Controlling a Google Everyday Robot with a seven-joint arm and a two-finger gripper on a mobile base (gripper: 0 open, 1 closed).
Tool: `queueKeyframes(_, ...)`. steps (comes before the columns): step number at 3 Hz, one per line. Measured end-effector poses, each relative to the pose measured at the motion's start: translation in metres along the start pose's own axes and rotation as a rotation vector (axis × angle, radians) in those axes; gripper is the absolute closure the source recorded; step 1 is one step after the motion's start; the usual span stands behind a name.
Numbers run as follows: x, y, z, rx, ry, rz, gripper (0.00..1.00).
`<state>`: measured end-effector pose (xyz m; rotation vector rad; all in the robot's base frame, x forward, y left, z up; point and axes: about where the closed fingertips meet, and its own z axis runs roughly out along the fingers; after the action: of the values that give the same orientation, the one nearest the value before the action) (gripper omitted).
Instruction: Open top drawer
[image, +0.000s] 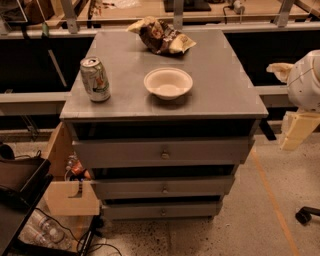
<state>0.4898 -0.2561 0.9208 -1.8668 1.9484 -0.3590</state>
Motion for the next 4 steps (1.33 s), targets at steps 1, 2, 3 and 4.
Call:
queueKeyframes(1, 0.016, 0.019, 0.032, -0.053, 0.043, -0.072, 0.00)
queueKeyframes(2, 0.033, 0.057, 0.074, -0.132, 0.098, -0.103, 0.00)
queueKeyframes(3, 0.033, 0.057, 0.074, -0.132, 0.098, -0.103, 0.00)
queueKeyframes(4, 0.021, 0.066, 0.087, -0.127, 0.073, -0.129, 0.00)
